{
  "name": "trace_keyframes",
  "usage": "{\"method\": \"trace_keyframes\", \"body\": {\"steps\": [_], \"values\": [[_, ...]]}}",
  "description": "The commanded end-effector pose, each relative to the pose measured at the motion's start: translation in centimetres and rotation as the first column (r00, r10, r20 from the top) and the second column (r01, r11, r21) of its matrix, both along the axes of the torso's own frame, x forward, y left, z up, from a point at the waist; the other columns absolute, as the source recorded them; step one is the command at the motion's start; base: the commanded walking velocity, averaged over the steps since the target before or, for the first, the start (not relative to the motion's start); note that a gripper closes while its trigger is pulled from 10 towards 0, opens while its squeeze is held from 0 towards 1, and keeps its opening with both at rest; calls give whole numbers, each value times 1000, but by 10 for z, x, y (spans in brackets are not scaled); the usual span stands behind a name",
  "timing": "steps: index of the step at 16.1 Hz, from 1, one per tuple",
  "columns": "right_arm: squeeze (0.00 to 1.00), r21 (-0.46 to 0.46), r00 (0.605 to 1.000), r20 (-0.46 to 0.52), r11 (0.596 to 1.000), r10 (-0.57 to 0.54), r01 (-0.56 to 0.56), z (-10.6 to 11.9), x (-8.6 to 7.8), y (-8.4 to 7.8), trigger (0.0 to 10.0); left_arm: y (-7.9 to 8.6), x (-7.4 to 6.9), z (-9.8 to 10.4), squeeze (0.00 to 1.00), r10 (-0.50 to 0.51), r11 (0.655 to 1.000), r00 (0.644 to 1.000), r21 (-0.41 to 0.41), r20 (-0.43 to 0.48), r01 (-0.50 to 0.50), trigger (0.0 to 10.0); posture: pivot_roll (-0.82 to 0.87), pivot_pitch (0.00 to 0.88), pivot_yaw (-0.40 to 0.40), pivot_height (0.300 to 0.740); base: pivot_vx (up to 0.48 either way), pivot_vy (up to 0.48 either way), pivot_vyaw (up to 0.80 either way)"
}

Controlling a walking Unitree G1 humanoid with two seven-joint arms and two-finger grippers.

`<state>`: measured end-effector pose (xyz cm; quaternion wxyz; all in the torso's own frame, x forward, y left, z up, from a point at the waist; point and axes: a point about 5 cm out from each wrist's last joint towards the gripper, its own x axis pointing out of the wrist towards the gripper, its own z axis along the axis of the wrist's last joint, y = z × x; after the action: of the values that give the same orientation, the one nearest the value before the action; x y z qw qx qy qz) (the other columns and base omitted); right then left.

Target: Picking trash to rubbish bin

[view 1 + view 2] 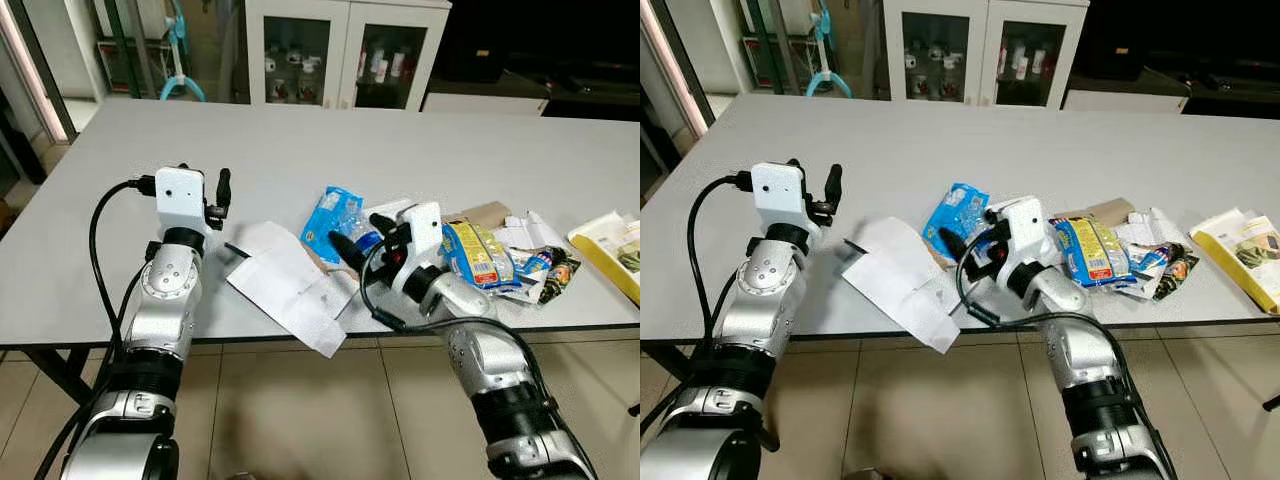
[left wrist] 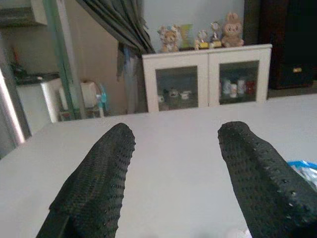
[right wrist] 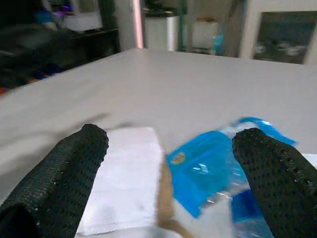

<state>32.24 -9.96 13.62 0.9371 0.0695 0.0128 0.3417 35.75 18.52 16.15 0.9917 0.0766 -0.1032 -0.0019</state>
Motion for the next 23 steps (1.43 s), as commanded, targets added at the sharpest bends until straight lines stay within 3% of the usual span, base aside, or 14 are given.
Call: {"method": "trace_keyframes", "body": {"steps": [1,2,3,5,8,9,10,12,14,16,18,19,23], "values": [[0,11,998,8,998,64,-64,5,-5,4,10000,-7,1,-6,0,-52,998,997,-31,-53,51,10000,8,35,-57,740,0,0,0],[0,12,997,4,997,82,-82,5,-7,4,10000,-7,1,-8,0,-70,997,995,-51,-72,66,10000,8,35,-57,740,0,0,0],[0,24,993,-2,993,119,-119,6,-10,6,10000,-4,2,-14,0,-149,985,979,-112,-137,135,10000,10,36,-56,740,0,0,0],[0,22,989,-6,989,148,-148,6,-13,6,10000,13,-2,-21,0,-271,960,936,-139,-224,244,10000,13,36,-54,740,0,0,0],[0,19,988,-16,988,152,-151,5,-15,7,10000,37,-8,-19,0,-319,945,909,-167,-267,283,10000,14,36,-51,740,0,0,0],[0,20,988,-19,988,154,-154,5,-16,7,10000,46,-10,-14,0,-327,940,908,-193,-261,283,10000,14,38,-49,740,0,0,0],[0,29,986,-27,986,165,-164,4,-17,7,10000,55,-15,-4,0,-384,910,890,-266,-246,319,10000,19,38,-50,740,0,0,0],[0,31,983,-29,984,179,-178,4,-19,8,10000,61,-23,-2,0,-442,890,856,-254,-268,380,10000,23,41,-49,740,0,0,0],[0,36,978,-29,978,205,-204,4,-21,9,10000,68,-26,-6,0,-466,874,837,-292,-286,388,10000,26,41,-50,740,0,0,0],[0,37,978,-29,978,205,-204,4,-21,9,10000,72,-37,-3,0,-524,821,819,-396,-234,412,10000,28,41,-51,740,0,0,0],[0,41,978,-28,977,208,-207,4,-21,9,10000,75,-42,1,0,-552,717,828,-564,-99,410,10000,32,41,-50,740,0,0,0],[0,39,977,-29,977,212,-211,4,-21,9,10000,77,-42,-9,0,-526,704,843,-615,-114,356,10000,30,40,-47,740,0,0,0],[0,38,975,-33,975,218,-217,3,-24,8,10000,71,-47,-25,0,-553,699,813,-633,-184,333,10000,23,41,-43,740,0,0,0]]}}
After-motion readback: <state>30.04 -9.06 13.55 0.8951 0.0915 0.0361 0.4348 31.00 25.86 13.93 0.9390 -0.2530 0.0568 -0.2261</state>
